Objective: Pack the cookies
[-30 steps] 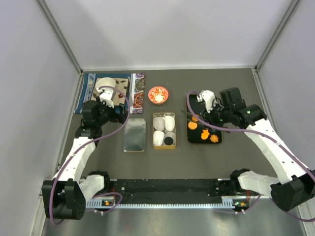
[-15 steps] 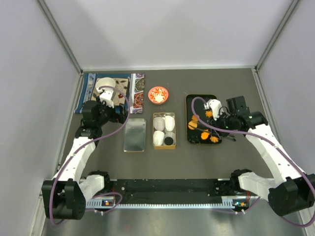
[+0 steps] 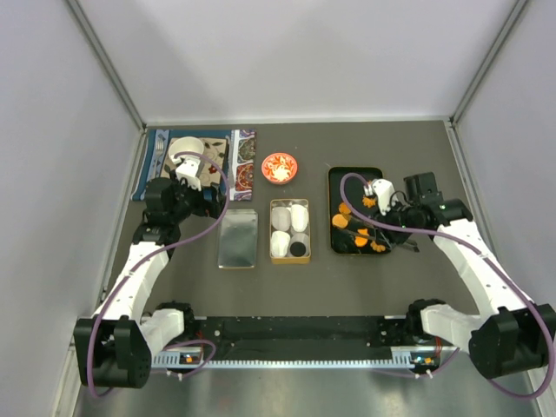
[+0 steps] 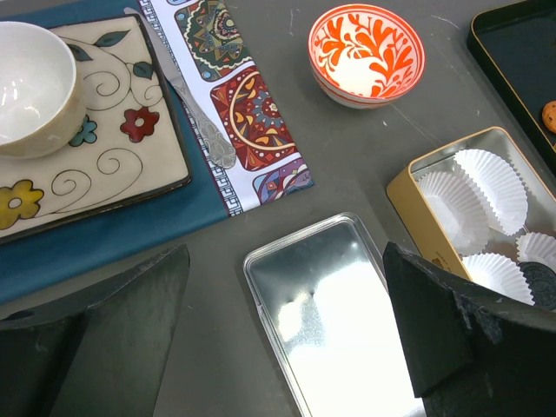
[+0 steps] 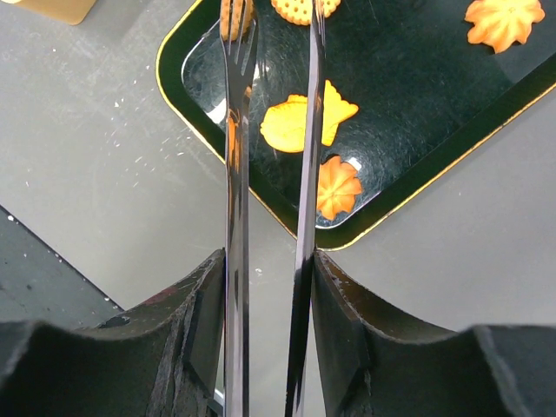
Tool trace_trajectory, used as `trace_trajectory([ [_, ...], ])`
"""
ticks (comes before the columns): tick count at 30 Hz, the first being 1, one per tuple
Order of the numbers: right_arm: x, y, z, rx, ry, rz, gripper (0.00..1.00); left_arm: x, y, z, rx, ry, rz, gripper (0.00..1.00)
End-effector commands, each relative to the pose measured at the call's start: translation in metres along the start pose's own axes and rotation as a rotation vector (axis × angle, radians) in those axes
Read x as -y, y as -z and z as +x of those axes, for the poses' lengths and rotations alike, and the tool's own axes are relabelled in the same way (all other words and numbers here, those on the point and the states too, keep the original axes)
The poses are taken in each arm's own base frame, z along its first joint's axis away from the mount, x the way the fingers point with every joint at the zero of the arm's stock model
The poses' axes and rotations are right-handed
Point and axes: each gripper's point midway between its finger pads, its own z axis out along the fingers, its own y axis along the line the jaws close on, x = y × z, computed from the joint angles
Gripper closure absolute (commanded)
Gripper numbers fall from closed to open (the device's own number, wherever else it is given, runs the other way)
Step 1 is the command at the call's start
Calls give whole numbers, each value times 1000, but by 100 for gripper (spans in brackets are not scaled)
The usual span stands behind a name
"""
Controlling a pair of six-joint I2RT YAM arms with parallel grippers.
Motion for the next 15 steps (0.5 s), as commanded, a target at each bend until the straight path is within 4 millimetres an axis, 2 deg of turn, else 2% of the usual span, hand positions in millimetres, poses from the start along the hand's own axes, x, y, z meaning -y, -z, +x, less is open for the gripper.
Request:
trace_trajectory([
  [1,7,-4,-9,44,13,-6,58,2,-1,-13,40,-24,14,1],
  [15,11,-15,-4,33,-7,-30,58,1,-1,-14,41,-28,7,1],
])
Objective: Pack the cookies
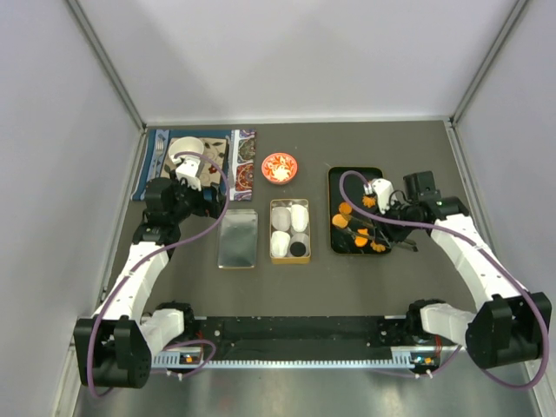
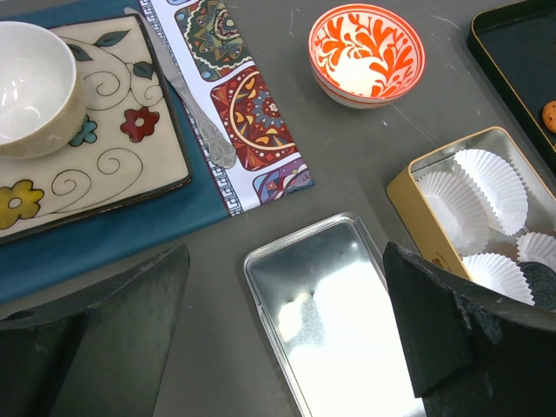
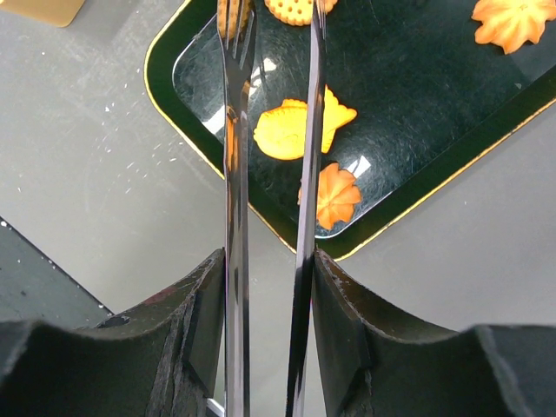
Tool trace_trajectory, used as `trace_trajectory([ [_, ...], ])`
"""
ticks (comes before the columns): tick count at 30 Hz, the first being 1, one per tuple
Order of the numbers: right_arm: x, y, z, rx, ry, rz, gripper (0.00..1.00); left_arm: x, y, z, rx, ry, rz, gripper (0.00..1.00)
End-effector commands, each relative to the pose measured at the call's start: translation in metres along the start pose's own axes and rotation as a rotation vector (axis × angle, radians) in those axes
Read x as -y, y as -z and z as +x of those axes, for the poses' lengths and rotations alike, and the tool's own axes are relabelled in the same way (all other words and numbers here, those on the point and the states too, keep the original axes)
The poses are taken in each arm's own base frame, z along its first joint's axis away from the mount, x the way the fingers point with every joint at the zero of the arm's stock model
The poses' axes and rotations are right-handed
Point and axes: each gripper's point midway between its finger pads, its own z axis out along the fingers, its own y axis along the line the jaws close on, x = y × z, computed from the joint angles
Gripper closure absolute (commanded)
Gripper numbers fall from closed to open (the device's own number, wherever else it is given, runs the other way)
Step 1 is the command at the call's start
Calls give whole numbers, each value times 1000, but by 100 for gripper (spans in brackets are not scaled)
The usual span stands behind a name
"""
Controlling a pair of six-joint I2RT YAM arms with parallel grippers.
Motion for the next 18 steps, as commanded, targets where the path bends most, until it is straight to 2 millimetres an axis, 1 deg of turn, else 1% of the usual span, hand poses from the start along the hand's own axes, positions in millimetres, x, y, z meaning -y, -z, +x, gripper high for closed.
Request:
trace_trajectory([
  [1,6,-3,-8,45,13,-5,58,1,-1,-14,41,-29,7,1],
  [12,16,2,-7,68,-10,11,58,0,-3,-10,31,-25,6,1],
  [18,14,-4,-3,53,-11,-12,58,0,-3,-10,30,-27,6,1],
])
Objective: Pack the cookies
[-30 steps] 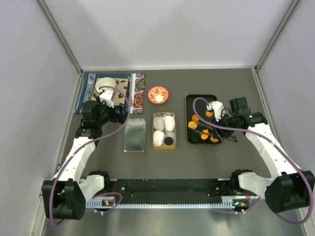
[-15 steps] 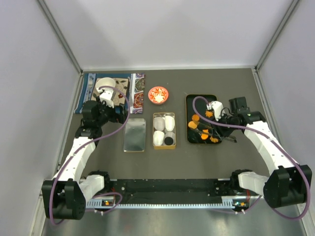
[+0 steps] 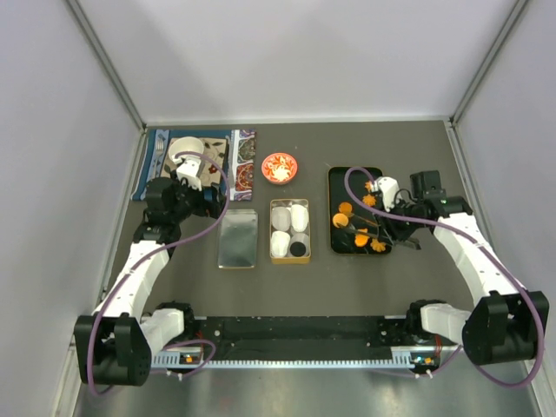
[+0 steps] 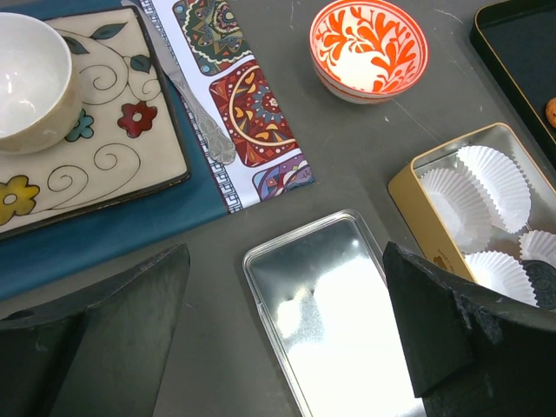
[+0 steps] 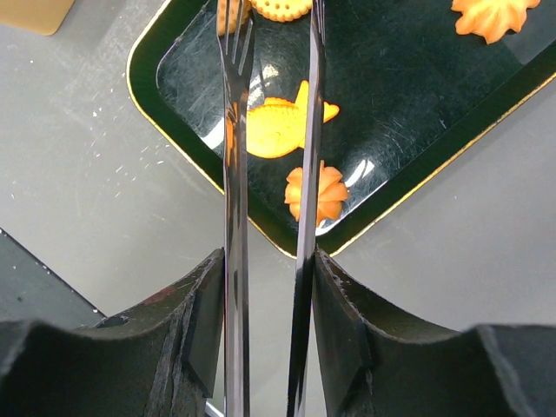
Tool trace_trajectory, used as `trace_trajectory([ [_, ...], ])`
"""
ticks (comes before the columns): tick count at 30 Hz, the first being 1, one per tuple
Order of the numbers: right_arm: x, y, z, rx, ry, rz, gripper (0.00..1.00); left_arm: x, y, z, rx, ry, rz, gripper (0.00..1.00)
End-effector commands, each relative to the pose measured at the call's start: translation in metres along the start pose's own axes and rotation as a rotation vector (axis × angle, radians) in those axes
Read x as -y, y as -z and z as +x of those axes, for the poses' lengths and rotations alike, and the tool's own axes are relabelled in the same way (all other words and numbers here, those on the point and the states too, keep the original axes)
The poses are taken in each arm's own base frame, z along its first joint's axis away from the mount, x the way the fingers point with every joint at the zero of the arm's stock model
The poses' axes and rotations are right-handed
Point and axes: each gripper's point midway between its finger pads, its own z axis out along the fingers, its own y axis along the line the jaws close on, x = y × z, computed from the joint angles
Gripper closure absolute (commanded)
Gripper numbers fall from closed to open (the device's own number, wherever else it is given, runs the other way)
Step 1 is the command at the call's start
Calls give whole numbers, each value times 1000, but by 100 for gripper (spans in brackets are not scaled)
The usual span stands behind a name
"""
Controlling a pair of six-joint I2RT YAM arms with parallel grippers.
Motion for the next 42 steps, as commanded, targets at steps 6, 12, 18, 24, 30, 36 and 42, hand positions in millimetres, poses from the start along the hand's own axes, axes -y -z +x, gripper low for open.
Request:
trace_trajectory([
  [6,5,-11,-6,17,18,-35,54,1,-1,-13,41,-32,6,1],
  [12,8,-15,-9,15,14,-40,54,-1,-2,-13,39,-34,2,1],
  [18,11,-17,-13,12,12,-43,54,-1,-2,-13,41,-33,1,1],
  [24,15,-21,-16,1,8,-54,55,-2,-3,-12,38,-35,0,1],
  [30,18,-25,-19,-5,5,-62,59,-2,-3,-13,39,-37,-3,1],
  [36,19,-24,-21,-6,10,-54,65,-2,-3,-12,38,-36,-3,1],
  [42,20,-15,-26,15,16,-32,73,-2,-3,-13,39,-37,-3,1],
])
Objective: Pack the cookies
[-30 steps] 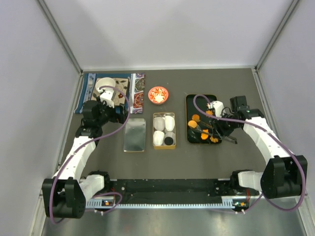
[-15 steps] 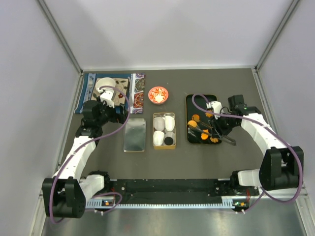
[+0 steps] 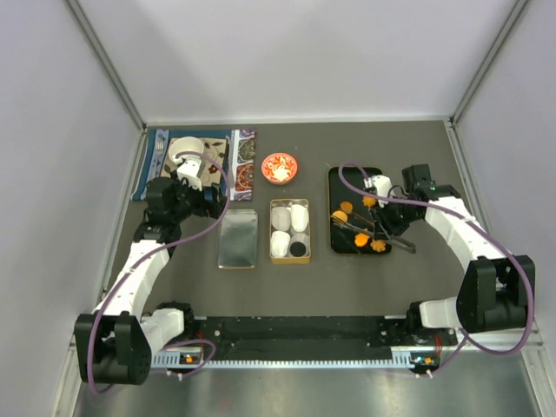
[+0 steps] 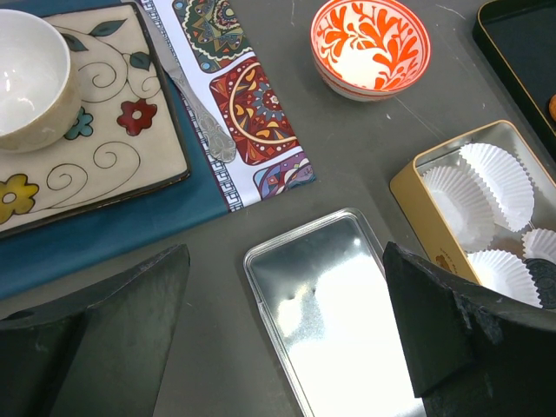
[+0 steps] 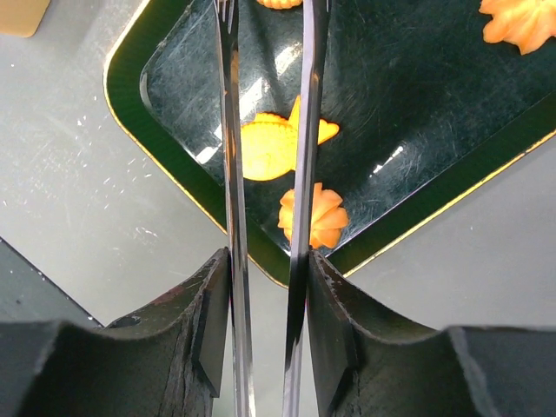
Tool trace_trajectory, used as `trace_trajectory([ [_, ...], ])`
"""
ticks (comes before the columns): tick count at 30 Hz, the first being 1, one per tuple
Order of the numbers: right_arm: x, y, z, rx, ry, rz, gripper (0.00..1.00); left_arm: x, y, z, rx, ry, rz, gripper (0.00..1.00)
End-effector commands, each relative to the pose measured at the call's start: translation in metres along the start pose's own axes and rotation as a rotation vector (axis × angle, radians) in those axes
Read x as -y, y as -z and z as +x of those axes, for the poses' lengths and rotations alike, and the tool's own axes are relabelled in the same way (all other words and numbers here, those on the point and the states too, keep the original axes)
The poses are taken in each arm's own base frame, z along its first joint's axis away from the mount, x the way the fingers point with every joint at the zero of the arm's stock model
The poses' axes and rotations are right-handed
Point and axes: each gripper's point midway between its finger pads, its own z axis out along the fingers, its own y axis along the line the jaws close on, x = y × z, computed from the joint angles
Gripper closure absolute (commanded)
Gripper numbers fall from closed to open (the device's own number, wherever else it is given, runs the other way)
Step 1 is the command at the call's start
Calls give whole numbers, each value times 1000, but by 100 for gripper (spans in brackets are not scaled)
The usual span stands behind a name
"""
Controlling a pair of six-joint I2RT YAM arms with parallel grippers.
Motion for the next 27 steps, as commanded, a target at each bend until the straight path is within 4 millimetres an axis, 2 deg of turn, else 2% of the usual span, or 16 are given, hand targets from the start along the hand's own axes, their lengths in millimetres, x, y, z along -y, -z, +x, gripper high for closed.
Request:
trace_trajectory([
  [1,8,21,-31,105,54,49,74,-1,-1,-16,51,-37,-1,1],
  [11,-5,54,-47,174,76,73,77,0,0,-17,53,-35,0,1],
  [20,-32,95,-80,284,112,28,77,0,1,-19,56,-34,2,1],
  [23,-44,98,-87,291,131,3,77,1,0,-19,55,-28,6,1],
  [27,-73,90,-98,266,205,-50,77,1,1,-20,59,-29,5,1],
])
